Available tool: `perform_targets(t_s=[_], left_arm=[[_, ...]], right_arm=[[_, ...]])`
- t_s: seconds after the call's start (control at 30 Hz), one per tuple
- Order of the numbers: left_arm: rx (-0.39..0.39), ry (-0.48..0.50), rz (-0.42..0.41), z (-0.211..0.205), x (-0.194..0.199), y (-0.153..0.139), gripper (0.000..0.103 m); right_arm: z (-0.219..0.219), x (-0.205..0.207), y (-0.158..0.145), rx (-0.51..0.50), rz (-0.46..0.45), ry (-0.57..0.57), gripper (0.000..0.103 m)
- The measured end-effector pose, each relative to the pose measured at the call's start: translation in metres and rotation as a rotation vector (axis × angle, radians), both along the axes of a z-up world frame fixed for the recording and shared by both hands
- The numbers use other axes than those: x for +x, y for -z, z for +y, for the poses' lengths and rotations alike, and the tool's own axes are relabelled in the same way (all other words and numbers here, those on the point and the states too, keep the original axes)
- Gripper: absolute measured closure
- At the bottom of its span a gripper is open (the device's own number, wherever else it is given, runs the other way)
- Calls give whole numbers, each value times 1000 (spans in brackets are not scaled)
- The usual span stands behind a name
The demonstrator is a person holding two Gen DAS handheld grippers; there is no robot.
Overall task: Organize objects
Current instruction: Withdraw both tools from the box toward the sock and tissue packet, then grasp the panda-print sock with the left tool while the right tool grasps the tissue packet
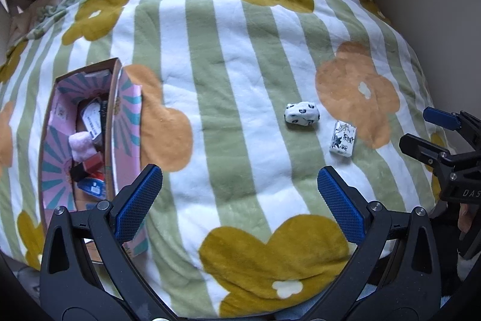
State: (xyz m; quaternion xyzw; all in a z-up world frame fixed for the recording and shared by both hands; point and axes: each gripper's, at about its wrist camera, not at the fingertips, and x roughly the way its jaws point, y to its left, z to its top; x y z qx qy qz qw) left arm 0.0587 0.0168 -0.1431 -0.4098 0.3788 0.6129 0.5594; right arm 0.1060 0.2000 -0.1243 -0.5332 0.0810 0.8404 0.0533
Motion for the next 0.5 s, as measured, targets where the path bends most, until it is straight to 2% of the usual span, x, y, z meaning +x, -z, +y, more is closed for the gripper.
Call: perform_targets(t_s=[0.2,0.5], left_arm=[[-16,1,-15,33,29,33,0],[-52,-18,-44,93,58,103,0]], right_arm=[[28,2,40,35,12,-95,14],[44,-9,111,114,-15,-333,14]])
